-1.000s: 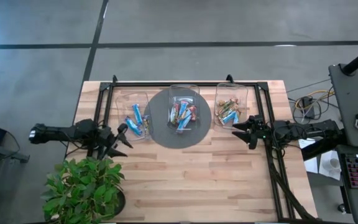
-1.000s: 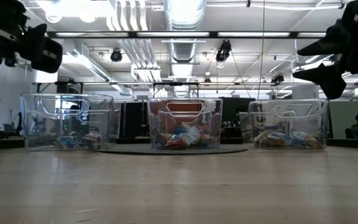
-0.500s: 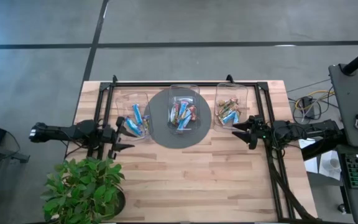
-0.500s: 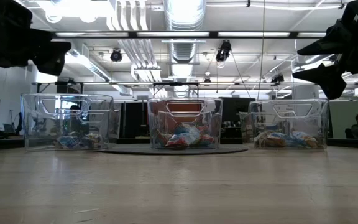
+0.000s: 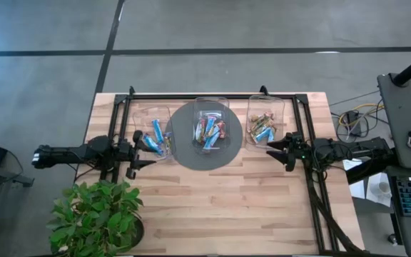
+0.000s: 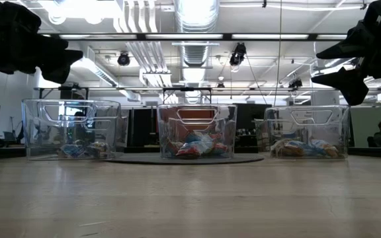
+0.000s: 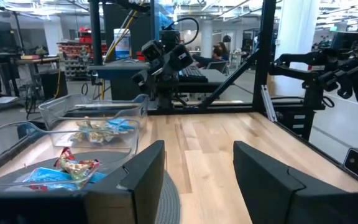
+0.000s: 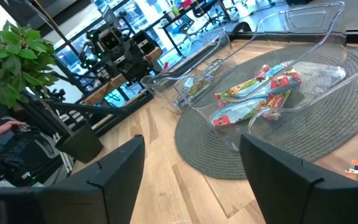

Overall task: Pick and place Granola Bars by type
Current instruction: Return to Home Position

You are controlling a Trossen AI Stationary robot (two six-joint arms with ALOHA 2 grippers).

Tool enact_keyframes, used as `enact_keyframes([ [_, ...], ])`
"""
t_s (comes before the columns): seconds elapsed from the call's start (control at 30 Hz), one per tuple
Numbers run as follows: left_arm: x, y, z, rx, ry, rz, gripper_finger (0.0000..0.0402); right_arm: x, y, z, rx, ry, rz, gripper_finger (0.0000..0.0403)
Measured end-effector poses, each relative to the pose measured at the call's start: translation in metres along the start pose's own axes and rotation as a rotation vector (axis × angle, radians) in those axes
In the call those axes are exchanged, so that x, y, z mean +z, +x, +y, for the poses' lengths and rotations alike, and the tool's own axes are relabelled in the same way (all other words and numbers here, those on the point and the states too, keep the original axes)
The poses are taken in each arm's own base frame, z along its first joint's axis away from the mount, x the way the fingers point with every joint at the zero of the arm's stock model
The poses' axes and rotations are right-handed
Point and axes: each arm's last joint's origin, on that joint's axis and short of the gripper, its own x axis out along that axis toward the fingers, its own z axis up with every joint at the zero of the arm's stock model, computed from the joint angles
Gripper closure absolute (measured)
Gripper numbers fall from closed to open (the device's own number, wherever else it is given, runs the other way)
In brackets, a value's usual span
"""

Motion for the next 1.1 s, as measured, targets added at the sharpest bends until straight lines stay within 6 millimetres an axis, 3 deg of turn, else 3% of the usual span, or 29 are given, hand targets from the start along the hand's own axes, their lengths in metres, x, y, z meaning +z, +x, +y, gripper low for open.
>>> enact_keyframes([
  [1.1,0.0023,0.0002,-0.0001,-0.003,-0.004,-0.014,0.0227,0.0,0.0,0.0,0.0,0.0,0.0,0.0149],
])
